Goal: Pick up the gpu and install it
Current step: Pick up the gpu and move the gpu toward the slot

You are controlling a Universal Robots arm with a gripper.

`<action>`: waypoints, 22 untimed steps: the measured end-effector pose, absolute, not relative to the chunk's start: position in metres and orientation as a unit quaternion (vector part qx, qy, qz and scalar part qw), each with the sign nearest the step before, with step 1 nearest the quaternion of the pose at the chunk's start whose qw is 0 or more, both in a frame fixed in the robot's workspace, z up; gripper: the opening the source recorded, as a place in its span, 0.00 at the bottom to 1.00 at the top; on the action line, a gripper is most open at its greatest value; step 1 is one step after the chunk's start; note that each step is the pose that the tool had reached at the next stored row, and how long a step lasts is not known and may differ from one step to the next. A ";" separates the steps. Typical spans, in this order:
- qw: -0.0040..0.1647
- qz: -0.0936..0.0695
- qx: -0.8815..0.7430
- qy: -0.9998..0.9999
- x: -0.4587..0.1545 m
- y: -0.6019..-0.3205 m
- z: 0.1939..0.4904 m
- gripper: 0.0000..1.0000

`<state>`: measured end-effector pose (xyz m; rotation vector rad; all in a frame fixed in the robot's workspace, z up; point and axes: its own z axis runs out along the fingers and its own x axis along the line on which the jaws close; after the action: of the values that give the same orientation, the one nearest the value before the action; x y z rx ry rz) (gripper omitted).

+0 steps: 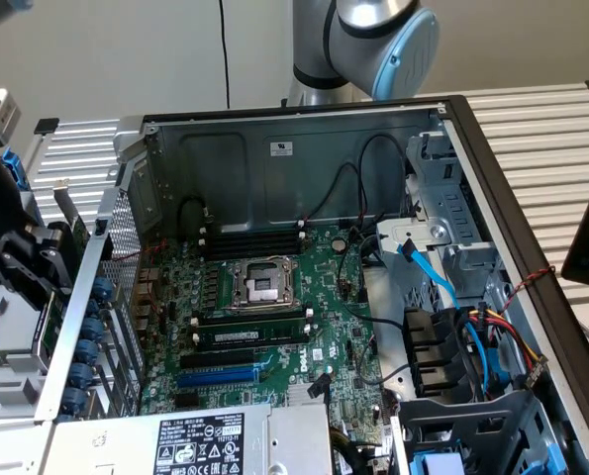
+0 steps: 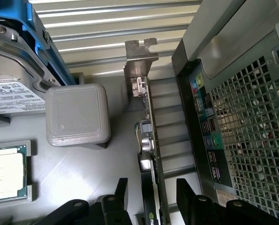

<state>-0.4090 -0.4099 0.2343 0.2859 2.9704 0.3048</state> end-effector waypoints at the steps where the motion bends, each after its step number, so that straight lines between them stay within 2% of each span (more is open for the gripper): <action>1: 0.071 0.101 0.093 0.988 -0.409 -0.410 0.234 0.53; 22: 0.068 0.099 0.063 0.991 -0.406 -0.410 0.229 0.53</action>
<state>-0.4055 -0.4099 0.2291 0.1897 2.9854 0.2997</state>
